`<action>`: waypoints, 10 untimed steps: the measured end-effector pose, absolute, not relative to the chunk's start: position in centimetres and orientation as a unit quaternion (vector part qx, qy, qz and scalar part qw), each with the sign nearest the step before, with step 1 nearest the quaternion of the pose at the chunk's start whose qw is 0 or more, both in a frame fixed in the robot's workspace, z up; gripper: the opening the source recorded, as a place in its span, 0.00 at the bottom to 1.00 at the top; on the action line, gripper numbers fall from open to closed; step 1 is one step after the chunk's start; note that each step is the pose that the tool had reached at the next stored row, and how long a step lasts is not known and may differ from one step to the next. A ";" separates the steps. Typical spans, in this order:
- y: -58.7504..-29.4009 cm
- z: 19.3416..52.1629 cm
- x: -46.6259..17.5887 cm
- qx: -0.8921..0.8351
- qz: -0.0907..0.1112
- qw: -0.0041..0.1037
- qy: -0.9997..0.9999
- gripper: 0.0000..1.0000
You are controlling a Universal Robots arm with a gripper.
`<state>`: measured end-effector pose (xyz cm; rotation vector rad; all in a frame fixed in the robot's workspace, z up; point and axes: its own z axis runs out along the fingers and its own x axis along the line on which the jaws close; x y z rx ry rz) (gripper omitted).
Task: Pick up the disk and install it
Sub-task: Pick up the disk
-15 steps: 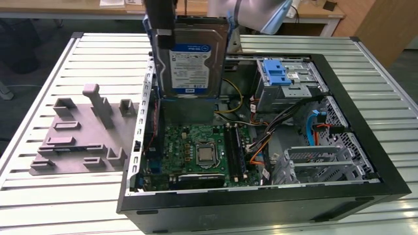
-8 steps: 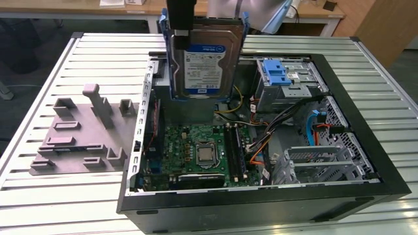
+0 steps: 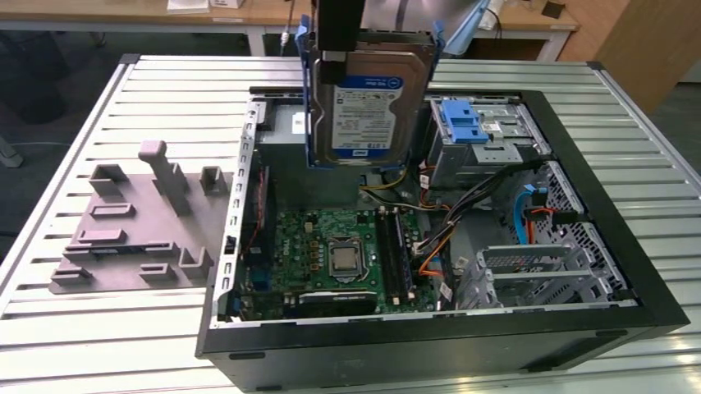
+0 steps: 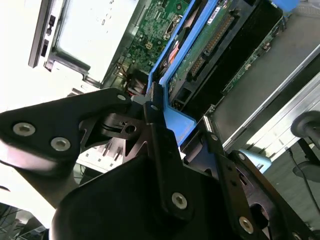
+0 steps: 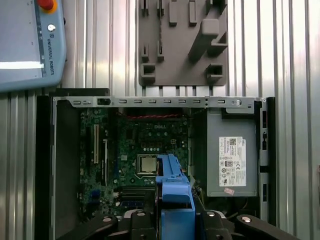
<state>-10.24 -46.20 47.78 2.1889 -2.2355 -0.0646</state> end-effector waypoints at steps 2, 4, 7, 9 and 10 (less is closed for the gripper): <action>-46.2 47.7 -10.1 0.698 -0.021 0.006 -0.716 0.36; -46.2 47.7 -9.9 0.696 -0.021 0.006 -0.718 0.36; -46.2 47.6 -9.2 0.695 -0.021 0.006 -0.719 0.36; -46.3 47.6 -8.5 0.695 -0.021 0.006 -0.719 0.36; -46.3 47.6 -8.1 0.695 -0.021 0.006 -0.719 0.36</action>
